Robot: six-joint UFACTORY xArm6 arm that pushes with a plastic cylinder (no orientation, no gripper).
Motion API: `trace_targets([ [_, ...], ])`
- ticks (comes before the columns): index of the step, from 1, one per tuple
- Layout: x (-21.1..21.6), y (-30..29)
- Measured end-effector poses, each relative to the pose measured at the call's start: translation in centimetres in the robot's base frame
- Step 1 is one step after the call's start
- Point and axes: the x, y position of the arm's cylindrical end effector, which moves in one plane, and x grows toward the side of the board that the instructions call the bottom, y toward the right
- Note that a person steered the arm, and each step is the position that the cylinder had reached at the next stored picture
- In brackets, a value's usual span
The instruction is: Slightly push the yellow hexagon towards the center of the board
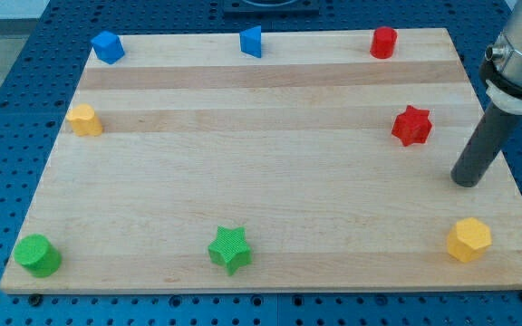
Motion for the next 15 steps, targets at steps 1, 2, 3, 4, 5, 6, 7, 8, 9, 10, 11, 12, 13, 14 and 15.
trace_targets([
  [1,0.9,0.7],
  [2,1.8,3.1],
  [3,4.2,4.4],
  [4,7.3,4.6],
  [5,10.1,4.6],
  [6,10.9,3.4],
  [7,10.9,0.4],
  [8,10.6,-2.1],
  [9,10.1,-3.0],
  [10,8.0,-3.0],
  [11,6.3,-4.4],
  [12,6.1,-7.6],
  [13,6.1,-10.4],
  [14,5.0,-11.1],
  [15,2.9,-11.4],
])
